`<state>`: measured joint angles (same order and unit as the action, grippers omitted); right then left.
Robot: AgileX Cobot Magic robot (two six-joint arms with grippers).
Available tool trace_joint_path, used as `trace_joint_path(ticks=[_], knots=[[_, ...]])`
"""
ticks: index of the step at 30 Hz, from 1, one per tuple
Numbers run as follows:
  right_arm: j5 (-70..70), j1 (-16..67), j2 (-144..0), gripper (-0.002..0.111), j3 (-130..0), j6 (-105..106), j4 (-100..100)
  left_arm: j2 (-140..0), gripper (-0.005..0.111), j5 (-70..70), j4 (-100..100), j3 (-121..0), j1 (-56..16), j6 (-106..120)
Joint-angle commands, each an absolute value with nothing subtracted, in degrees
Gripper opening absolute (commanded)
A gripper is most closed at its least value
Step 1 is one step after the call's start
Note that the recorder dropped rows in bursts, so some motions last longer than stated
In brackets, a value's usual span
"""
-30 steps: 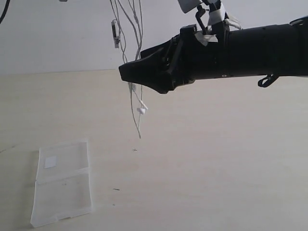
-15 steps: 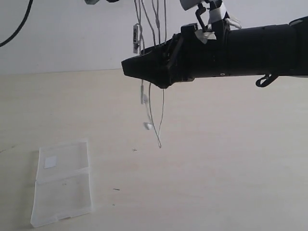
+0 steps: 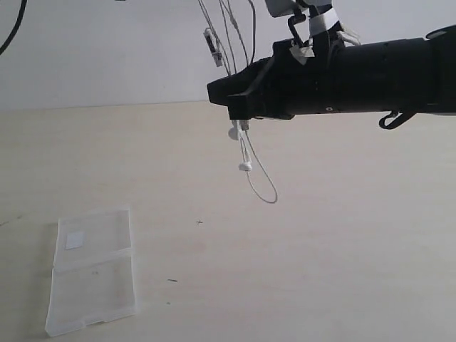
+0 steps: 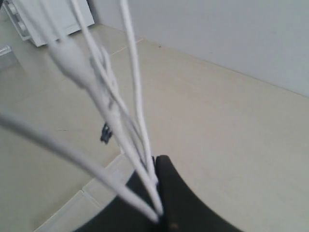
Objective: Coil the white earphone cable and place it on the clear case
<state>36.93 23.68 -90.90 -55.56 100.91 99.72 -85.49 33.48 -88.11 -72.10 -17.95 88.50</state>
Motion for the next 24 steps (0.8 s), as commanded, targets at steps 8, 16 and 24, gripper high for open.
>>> trace_joint_path(ticks=[8,16,24], knots=[[19.38,23.72,-87.97,0.0,-59.37,103.94,99.95,-85.46,0.0,32.8,-79.45,-72.6,-17.79,77.21],[10.7,23.72,-83.95,0.0,-63.28,103.91,98.79,-86.21,0.0,33.04,-59.52,-72.6,-17.79,58.75],[12.05,23.72,-81.28,0.0,-63.88,104.07,96.8,-90.11,0.0,33.7,-56.36,-69.82,-17.79,54.91]])
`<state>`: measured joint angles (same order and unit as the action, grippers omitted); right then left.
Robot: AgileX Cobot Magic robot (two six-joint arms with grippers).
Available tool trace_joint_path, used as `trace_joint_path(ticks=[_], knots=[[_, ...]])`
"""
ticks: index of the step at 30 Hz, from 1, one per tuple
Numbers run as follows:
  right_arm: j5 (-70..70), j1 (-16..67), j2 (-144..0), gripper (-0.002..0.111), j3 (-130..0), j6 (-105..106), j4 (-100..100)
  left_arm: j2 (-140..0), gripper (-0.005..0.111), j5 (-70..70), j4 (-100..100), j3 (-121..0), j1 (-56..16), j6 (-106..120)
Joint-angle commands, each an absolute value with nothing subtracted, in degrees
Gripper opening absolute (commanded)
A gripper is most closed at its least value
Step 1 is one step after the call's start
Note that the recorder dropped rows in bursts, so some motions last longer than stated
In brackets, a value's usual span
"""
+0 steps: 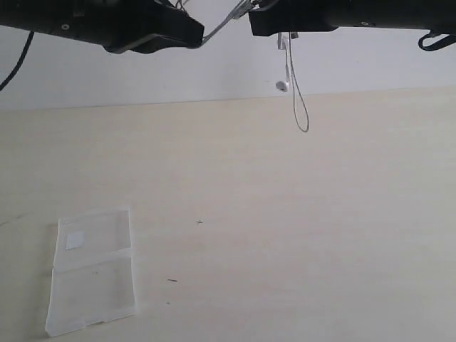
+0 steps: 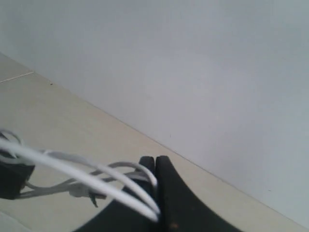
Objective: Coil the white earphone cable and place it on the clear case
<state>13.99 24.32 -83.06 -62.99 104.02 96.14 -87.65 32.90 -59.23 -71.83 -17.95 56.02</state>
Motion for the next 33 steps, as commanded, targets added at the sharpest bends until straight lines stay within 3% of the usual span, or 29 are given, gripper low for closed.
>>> trace_joint_path(ticks=[1,17,18,20,21,23,33], knots=[[12.46,23.72,-81.3,0.0,-63.88,103.9,96.8,-90.68,0.0,33.7,-56.63,-69.48,-17.91,54.91],[18.27,23.72,-81.18,0.0,-63.88,103.3,92.52,-101.88,0.0,32.19,-62.02,-68.48,-17.91,55.26],[18.27,23.72,-81.29,0.0,-63.88,103.24,92.51,-101.88,0.003,32.33,-62.02,-68.48,-17.91,55.26],[17.54,23.72,-81.29,0.0,-63.88,103.24,92.51,-101.88,0.019,33.54,-62.02,-68.48,-17.91,55.26],[16.78,23.72,-81.29,0.0,-63.88,103.24,92.51,-101.88,0.036,35.42,-61.86,-68.48,-17.91,55.26],[16.21,23.72,-81.29,0.0,-63.88,103.24,92.51,-101.88,0.058,37.24,-61.86,-68.48,-17.91,54.62],[15.11,23.72,-81.86,0.0,-63.77,103.24,92.1,-96.18,0.062,43.4,-63.85,-70.18,-17.78,54.19]])
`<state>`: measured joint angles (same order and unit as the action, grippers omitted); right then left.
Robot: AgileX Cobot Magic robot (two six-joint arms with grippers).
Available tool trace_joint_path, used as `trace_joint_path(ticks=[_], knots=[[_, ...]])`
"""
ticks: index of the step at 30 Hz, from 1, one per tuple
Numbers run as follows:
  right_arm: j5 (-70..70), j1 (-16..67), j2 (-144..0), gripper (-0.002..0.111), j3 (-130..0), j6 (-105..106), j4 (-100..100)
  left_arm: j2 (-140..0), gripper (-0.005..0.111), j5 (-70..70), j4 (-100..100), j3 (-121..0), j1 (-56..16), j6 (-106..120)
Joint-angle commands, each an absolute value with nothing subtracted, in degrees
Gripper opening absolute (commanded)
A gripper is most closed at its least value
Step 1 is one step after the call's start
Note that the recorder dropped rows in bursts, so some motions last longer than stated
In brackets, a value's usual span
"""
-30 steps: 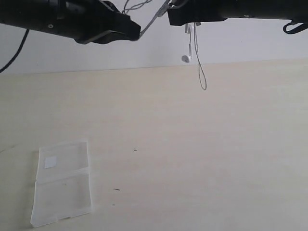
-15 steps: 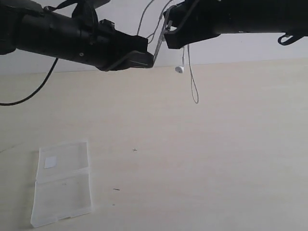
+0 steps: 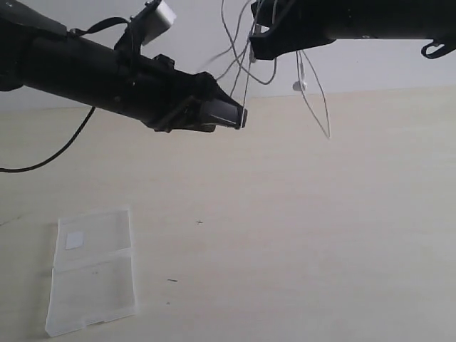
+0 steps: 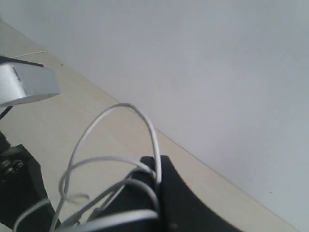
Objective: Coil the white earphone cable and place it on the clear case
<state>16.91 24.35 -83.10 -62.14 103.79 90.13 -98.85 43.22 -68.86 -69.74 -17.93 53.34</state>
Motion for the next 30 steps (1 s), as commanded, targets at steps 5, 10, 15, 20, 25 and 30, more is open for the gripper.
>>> trace_joint_path(ticks=[5,10,15,20,25,30], knots=[[15.11,23.72,-81.98,0.0,-63.77,103.24,91.0,-92.51,0.062,39.04,-62.89,-70.18,-17.68,54.01],[15.11,23.72,-81.98,0.0,-63.77,103.24,91.0,-90.65,0.062,38.63,-64.68,-70.18,-17.88,54.01],[15.21,23.72,-81.98,0.0,-63.77,102.15,91.01,-90.3,0.062,38.09,-66.36,-71.47,-17.88,54.48],[15.07,23.72,-81.98,0.0,-63.77,102.16,90.89,-90.3,0.062,38.63,-65.91,-73.27,-17.88,54.1],[14.09,23.72,-82.07,0.0,-63.77,102.16,88.89,-90.19,0.062,41.94,-64.47,-73.27,-17.88,52.64],[11.15,23.72,-83.47,0.0,-63.77,102.16,88.89,-88.51,0.062,43.34,-61.0,-73.27,-17.88,51.07]])
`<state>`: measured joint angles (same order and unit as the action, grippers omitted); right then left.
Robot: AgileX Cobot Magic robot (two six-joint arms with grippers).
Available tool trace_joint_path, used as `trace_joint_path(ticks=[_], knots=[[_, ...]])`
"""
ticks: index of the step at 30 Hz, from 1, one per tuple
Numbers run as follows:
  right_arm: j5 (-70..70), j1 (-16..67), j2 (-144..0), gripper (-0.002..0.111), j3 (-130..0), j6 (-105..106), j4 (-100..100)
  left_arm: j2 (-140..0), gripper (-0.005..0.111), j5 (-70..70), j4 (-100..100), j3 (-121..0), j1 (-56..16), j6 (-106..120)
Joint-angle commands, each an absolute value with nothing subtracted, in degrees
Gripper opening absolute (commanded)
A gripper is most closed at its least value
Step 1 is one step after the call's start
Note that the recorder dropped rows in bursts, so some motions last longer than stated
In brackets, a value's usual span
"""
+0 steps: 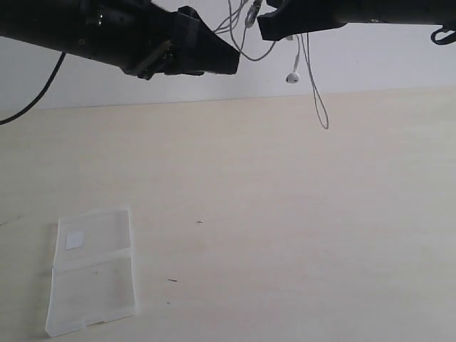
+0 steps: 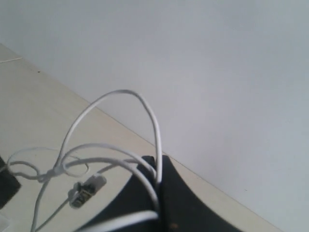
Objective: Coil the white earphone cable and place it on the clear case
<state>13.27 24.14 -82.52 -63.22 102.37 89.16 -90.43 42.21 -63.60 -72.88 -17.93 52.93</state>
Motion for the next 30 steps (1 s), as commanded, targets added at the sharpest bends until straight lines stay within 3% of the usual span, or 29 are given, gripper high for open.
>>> trace_joint_path(ticks=[1,3,6,11,12,22,30], knots=[[11.15,23.72,-83.91,0.0,-63.77,102.16,88.89,-87.88,0.062,43.34,-59.5,-73.27,-17.88,50.11],[11.15,23.72,-84.77,0.0,-63.77,102.16,88.89,-86.97,0.06,43.1,-57.06,-73.27,-17.78,48.76],[11.15,23.72,-85.4,0.0,-63.77,102.16,88.89,-85.86,0.049,42.24,-49.5,-73.27,-17.65,44.1],[11.15,23.72,-85.4,0.0,-63.77,101.97,86.84,-84.34,0.004,43.48,-37.15,-73.27,-16.23,36.25],[11.15,23.72,-85.4,0.0,-63.77,101.64,86.84,-84.02,0.0,44.6,-36.14,-73.27,-15.78,36.25],[23.69,24.1,-85.92,0.0,-66.09,97.6,80.98,-80.21,0.0,47.72,-13.33,-72.61,-9.85,19.93],[31.81,31.07,-90.87,0.0,-76.36,61.45,42.1,-74.21,0.0,40.18,-14.88,-64.37,-2.7,19.31]])
